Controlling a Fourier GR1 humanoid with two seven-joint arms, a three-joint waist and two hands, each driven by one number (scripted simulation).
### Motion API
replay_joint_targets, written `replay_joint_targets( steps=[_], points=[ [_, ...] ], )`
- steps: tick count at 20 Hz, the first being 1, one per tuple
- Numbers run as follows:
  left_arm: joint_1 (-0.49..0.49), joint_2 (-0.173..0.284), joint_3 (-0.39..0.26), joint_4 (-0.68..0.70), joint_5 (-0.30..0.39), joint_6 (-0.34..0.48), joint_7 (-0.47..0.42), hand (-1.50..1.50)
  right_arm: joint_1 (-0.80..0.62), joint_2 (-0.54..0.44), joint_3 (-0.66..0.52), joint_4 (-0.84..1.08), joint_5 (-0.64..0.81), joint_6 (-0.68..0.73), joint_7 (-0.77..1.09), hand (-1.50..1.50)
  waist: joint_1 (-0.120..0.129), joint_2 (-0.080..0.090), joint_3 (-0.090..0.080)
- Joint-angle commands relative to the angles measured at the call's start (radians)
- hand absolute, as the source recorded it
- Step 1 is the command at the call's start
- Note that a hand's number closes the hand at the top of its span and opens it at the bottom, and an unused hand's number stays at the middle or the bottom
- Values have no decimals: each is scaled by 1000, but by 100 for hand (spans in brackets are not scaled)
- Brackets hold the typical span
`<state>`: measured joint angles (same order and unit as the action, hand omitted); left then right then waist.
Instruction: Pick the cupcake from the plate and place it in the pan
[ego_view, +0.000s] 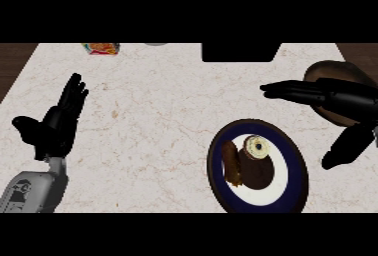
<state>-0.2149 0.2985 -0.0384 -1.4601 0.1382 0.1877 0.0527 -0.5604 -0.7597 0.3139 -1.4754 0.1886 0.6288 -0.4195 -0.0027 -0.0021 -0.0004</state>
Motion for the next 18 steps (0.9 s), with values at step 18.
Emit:
replay_joint_targets(
  steps=[18],
  points=[
    [-7, -55, 50, -18, -57, -46, 20, 0, -27, 207, -3, 231, 376, 42, -65, -150, 13, 4, 1]
  ],
)
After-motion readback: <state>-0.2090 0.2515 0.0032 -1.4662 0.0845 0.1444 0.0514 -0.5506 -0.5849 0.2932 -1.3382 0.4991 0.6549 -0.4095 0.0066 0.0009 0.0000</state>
